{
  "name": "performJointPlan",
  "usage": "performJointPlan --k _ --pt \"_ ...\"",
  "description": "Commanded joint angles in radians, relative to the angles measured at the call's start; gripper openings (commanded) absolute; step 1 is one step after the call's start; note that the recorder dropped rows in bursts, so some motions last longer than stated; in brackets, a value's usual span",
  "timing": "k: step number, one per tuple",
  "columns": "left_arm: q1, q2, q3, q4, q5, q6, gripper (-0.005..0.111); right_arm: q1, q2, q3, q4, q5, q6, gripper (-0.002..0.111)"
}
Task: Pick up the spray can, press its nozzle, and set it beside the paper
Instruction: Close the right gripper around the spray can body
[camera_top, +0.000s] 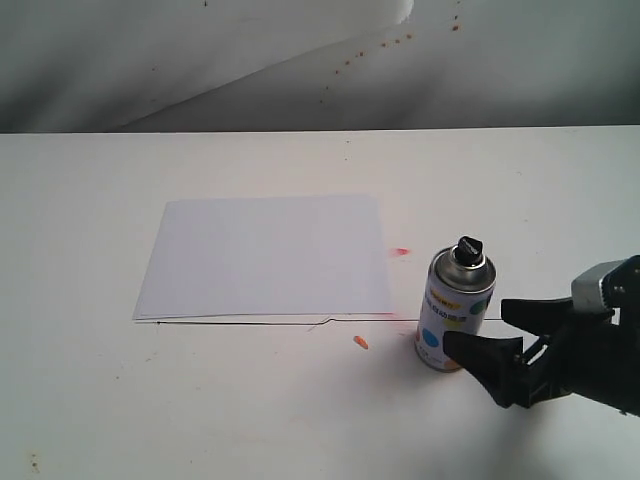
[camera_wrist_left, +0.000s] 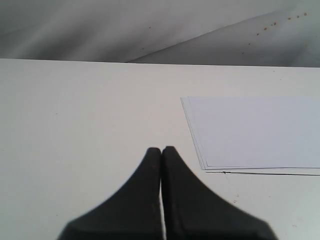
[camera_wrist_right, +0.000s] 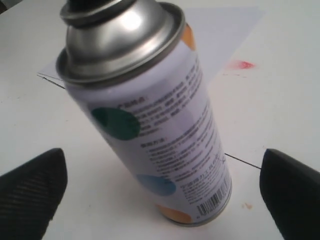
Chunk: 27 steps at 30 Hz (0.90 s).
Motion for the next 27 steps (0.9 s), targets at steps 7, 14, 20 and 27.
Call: performJointPlan --k 7,14,20,27 --pt "-0.002 -0.005 0.005 0.001 -0.005 -0.001 0.0 0.006 0.013 -0.03 -0.032 -0.008 0.02 0.095" --pt "-0.002 -0.005 0.005 0.001 -0.005 -0.001 0.0 0.006 0.013 -0.048 -0.043 -0.001 0.034 0.095" --pt "-0.002 -0.005 0.005 0.001 -0.005 -0.001 0.0 0.086 0.013 -0.114 -0.099 0.121 0.101 0.095" --pt "-0.002 -0.005 0.005 0.001 -0.005 -0.001 0.0 0.131 0.013 -0.171 -0.099 0.173 0.11 0.095"
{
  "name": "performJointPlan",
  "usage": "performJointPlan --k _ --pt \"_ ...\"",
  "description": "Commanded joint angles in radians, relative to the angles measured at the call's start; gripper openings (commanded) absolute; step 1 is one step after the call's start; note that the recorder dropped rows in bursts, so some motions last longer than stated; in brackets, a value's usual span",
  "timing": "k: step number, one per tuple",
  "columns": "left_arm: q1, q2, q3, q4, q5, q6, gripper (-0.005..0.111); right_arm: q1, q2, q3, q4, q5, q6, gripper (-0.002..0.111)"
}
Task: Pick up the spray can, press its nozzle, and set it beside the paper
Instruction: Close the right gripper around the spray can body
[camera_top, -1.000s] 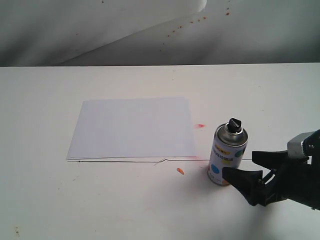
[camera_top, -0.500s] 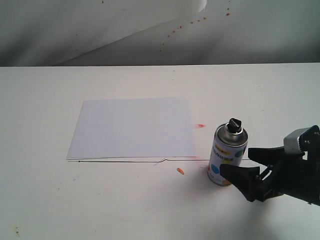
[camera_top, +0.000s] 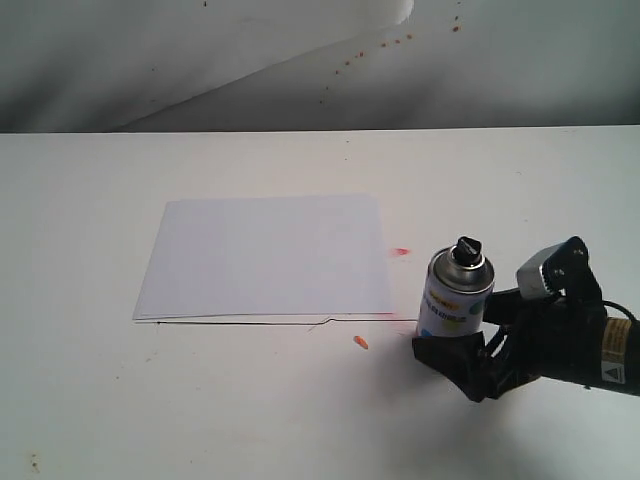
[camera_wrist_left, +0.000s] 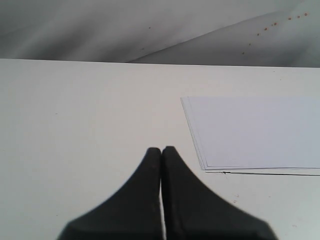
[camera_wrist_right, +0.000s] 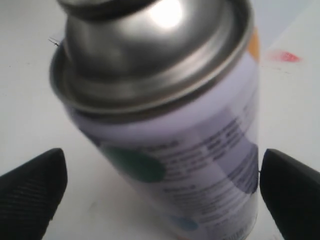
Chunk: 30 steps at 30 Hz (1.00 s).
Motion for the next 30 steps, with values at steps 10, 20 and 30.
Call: performJointPlan --k 10,20,30 --pt "-0.002 -0.005 0.005 0.001 -0.005 -0.001 0.0 0.013 0.001 -0.042 0.06 0.07 -0.007 0.095" --pt "-0.002 -0.005 0.005 0.001 -0.005 -0.001 0.0 0.026 0.041 -0.054 0.071 0.043 -0.027 0.095" --pt "-0.002 -0.005 0.005 0.001 -0.005 -0.001 0.0 0.026 0.059 -0.054 0.103 -0.015 -0.06 0.095"
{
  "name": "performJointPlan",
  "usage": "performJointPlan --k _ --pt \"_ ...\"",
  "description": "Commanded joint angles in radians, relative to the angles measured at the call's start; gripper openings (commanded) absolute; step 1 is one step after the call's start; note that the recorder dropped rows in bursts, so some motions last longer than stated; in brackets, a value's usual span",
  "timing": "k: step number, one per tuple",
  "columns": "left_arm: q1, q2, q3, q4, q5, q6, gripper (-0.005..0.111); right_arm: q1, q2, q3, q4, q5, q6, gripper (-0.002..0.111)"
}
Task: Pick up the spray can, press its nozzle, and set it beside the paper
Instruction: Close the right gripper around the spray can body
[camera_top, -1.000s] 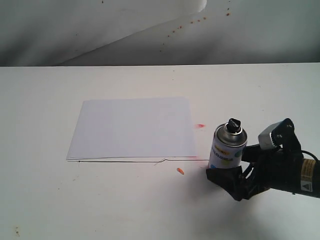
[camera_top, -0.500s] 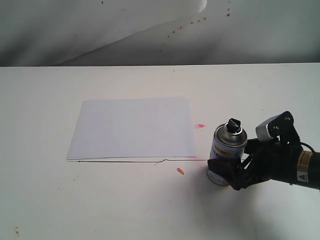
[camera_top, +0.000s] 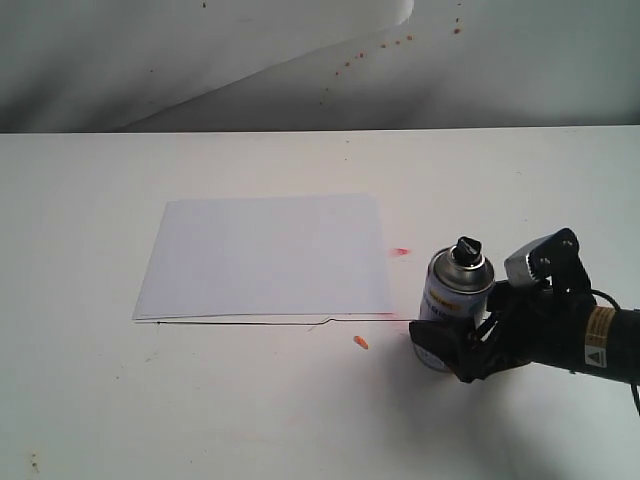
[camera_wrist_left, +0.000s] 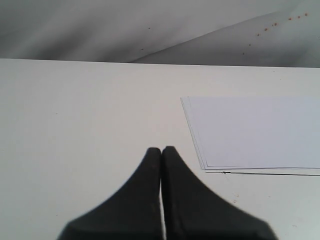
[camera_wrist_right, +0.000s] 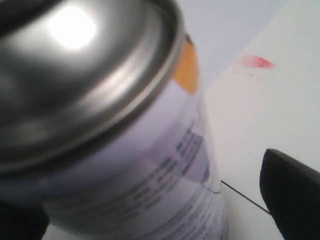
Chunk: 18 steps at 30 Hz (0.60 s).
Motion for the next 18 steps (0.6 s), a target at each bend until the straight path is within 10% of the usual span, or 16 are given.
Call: performJointPlan --k 1,18 --pt "-0.002 -0.005 0.005 0.001 -0.005 -0.001 0.0 0.004 0.003 -0.002 0.02 -0.044 -0.03 0.095" --pt "-0.002 -0.005 0.005 0.001 -0.005 -0.001 0.0 0.004 0.003 -0.002 0.025 -0.058 -0.063 0.095"
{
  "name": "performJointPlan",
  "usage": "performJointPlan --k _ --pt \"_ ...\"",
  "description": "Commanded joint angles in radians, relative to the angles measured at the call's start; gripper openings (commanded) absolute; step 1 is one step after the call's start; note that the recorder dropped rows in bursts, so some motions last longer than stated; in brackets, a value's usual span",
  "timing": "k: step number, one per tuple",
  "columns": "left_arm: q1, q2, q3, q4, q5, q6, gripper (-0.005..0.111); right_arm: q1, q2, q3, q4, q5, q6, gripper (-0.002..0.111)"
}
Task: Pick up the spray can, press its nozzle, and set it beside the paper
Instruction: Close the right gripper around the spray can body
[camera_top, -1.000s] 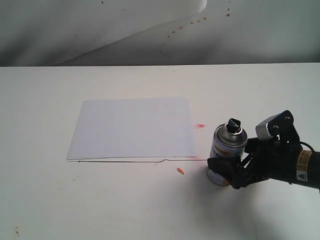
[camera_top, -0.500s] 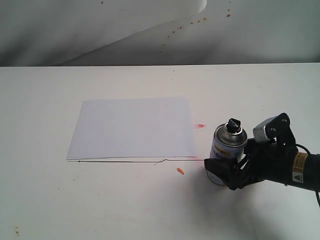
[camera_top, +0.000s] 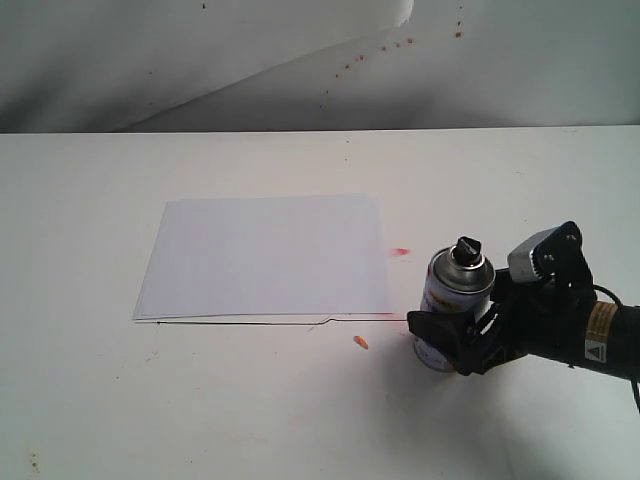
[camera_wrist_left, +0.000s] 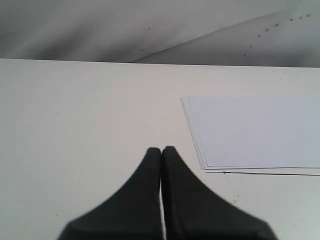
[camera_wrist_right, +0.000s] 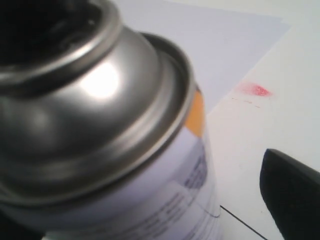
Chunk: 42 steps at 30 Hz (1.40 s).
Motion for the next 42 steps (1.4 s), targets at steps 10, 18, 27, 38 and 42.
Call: performJointPlan --k 10,18,27,38,42 --pt "-0.002 -0.005 0.005 0.001 -0.005 -0.001 0.0 0.004 0.003 -0.002 -0.003 -0.002 -0.007 0.095" --pt "-0.002 -0.005 0.005 0.001 -0.005 -0.001 0.0 0.004 0.003 -0.002 -0.003 -0.002 -0.007 0.095" --pt "-0.002 -0.005 0.005 0.001 -0.005 -0.001 0.0 0.004 0.003 -0.001 -0.005 -0.002 -0.007 0.095" --pt "-0.002 -0.005 0.005 0.001 -0.005 -0.001 0.0 0.004 0.041 -0.001 -0.002 -0.005 -0.026 0.095" --pt "-0.002 -0.005 0.005 0.001 -0.005 -0.001 0.0 0.004 0.046 -0.001 -0.002 -0.011 -0.04 0.095"
